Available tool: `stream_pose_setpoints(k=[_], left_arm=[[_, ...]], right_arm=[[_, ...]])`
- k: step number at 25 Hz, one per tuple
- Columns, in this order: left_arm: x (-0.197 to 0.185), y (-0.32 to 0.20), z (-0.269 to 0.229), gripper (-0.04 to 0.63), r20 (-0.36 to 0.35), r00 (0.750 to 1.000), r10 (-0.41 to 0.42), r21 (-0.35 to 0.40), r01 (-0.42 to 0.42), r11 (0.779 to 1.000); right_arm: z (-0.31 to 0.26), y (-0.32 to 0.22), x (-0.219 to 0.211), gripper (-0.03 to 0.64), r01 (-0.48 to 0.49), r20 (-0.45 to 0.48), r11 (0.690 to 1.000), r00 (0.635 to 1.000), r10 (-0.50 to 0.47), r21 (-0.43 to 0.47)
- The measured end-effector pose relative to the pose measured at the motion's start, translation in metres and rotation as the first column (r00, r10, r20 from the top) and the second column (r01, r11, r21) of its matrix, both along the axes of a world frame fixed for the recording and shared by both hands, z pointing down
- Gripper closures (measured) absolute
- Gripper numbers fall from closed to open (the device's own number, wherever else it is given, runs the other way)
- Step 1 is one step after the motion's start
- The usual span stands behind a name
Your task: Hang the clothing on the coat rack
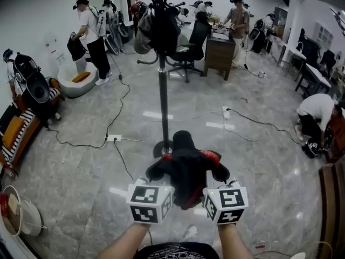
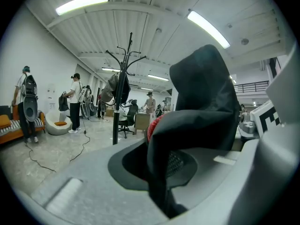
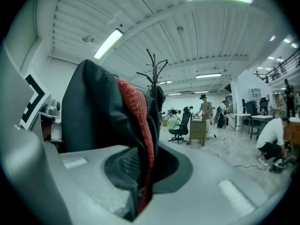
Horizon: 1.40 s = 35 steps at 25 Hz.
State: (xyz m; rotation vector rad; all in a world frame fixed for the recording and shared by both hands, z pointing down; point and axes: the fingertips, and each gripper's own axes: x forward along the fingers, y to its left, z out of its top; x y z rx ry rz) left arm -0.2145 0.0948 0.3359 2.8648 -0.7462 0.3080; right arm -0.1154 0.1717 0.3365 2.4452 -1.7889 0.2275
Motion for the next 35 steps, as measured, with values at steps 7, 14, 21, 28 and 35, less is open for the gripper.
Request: stream_pose_setpoints(k=[7, 14, 21, 28, 35], left_arm=[[0.055, 0.002, 0.003, 0.566, 0.023, 0.999, -0.034, 0.004, 0.034, 0.999], [0.104, 0.005, 0.008, 0.566, 0.039, 0.997, -0.063, 0.007, 0.063, 0.998], [0.133, 0.004, 0.011, 0.566, 0.046, 0.996, -0.083, -0.001, 0.083, 0.997], [0.149, -0.012, 0.015, 0.566, 0.045, 0.995, -0.094, -0.003, 0.094, 0.996], [0.171, -0.052, 0.02, 0.566, 0.039, 0.995, -0.088, -0.01, 0.088, 0.996]], right_arm=[[0.004, -0.001, 0.058, 0.595, 0.034, 0.015, 0.999, 0.999, -0.034, 0.011], [0.009, 0.002, 0.109, 0.595, 0.059, 0.034, 0.998, 0.998, -0.059, 0.019], [0.012, -0.001, 0.141, 0.595, 0.075, 0.043, 0.997, 0.996, -0.076, 0.015], [0.016, -0.018, 0.158, 0.595, 0.087, 0.047, 0.996, 0.995, -0.088, 0.013], [0.024, -0.057, 0.177, 0.595, 0.09, 0.048, 0.996, 0.995, -0.089, -0.007]])
